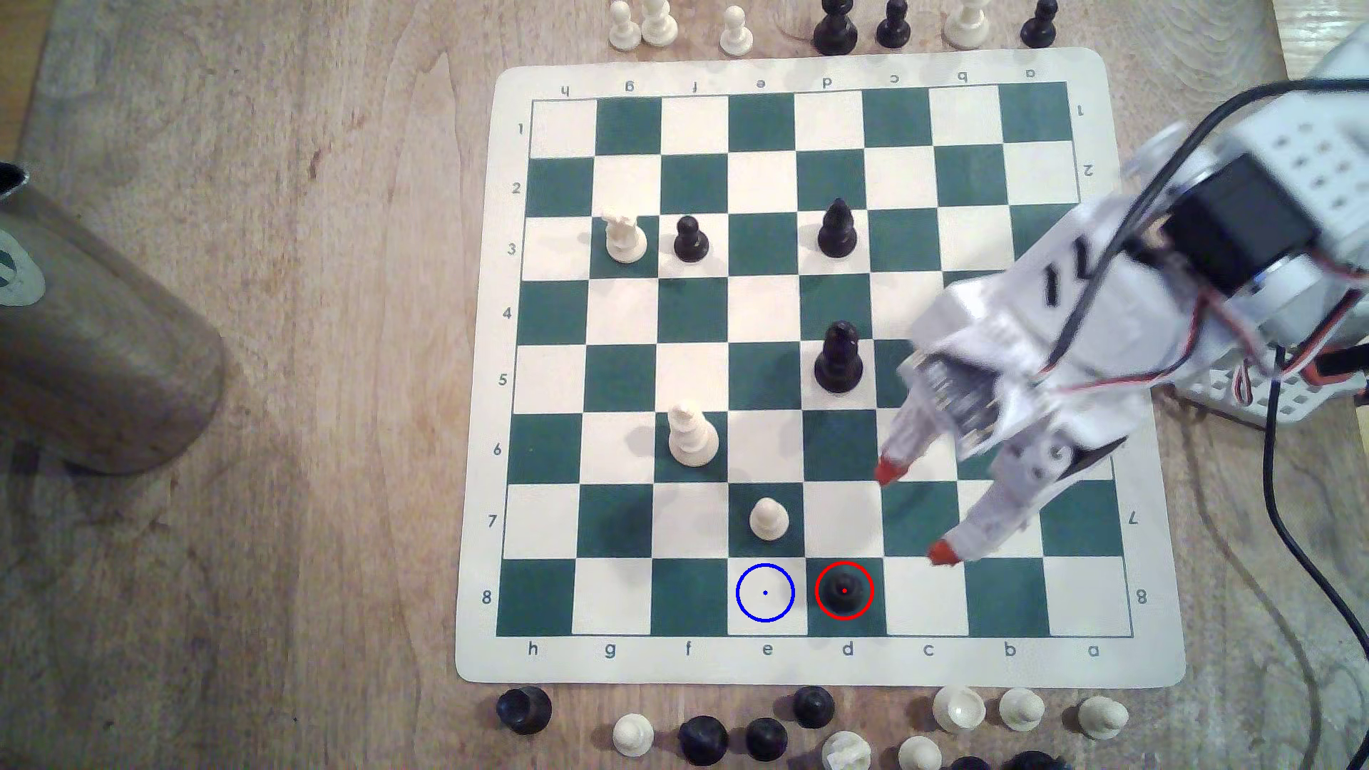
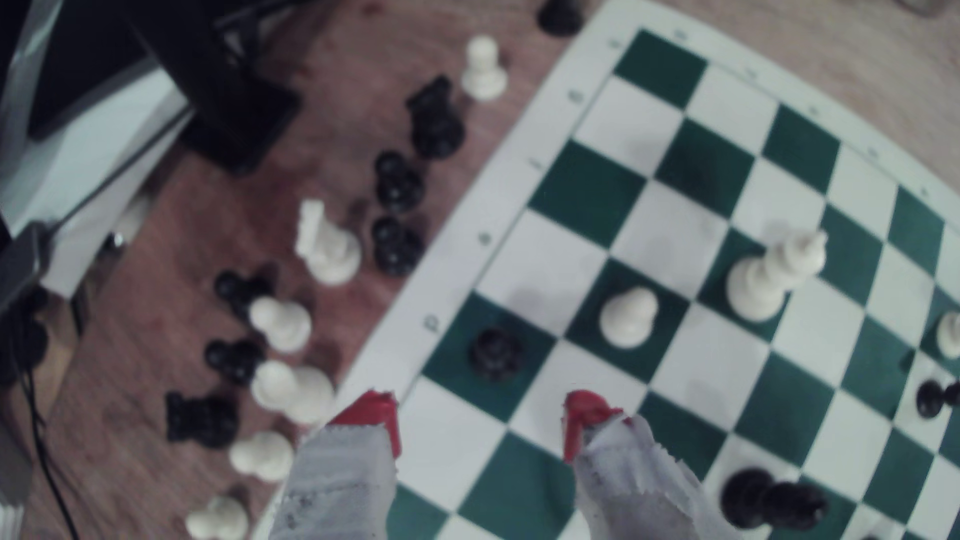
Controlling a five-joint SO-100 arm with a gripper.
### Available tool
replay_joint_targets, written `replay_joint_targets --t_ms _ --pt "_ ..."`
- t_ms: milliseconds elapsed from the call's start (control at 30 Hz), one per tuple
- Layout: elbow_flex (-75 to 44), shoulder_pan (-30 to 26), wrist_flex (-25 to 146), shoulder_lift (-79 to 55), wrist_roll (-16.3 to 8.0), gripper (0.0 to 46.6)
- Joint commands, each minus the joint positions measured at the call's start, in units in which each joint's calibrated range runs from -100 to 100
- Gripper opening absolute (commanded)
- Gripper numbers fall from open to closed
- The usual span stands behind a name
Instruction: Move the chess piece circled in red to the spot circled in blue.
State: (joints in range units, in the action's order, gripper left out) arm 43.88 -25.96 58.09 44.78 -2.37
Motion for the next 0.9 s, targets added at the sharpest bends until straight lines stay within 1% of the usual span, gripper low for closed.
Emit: replay_joint_targets --t_ms 0,133,500,633,867 --pt "-5.8 -0.6 -1.2 -5.1 -0.1 16.7" --pt "-5.8 -0.5 -2.0 -10.6 -0.1 16.1" --pt "-3.2 -1.0 -4.8 -18.8 0.0 15.9" --pt "-3.3 -2.0 -7.8 -22.7 -0.4 15.8" --pt "-4.3 -2.2 -12.3 -28.1 -0.9 15.2"
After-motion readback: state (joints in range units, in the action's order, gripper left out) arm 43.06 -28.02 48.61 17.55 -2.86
